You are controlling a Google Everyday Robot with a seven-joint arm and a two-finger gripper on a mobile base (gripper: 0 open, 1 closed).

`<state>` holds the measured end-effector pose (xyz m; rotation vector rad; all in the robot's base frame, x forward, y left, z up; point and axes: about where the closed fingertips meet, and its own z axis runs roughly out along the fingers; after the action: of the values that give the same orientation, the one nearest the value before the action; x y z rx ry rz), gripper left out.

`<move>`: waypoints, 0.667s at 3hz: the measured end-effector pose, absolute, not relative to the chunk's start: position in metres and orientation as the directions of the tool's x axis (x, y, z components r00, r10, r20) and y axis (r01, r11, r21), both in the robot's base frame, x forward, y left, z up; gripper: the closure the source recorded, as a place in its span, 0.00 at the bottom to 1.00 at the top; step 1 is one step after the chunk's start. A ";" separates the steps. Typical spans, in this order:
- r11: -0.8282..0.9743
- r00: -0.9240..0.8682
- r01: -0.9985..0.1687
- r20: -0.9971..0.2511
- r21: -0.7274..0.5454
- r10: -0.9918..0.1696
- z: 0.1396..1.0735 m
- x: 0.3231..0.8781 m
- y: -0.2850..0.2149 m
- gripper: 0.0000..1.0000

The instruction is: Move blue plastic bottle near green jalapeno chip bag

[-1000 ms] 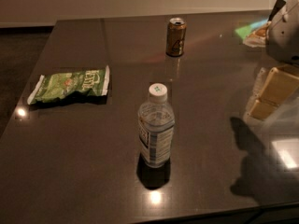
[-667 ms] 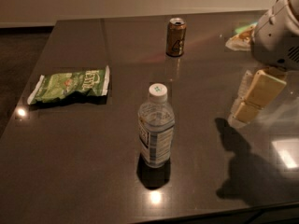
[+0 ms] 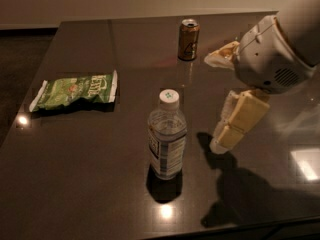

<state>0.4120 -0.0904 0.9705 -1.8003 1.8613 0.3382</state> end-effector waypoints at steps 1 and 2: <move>0.050 0.050 -0.986 -0.573 -0.158 -0.818 0.961 0.405 -0.063 0.00; 0.018 0.075 -0.989 -0.614 -0.144 -0.786 0.955 0.399 -0.044 0.00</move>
Offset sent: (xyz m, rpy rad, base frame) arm -0.0179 0.0671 -0.0261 0.1720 0.0536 0.1295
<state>0.3989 -0.0439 0.9549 -1.8132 1.7564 0.4845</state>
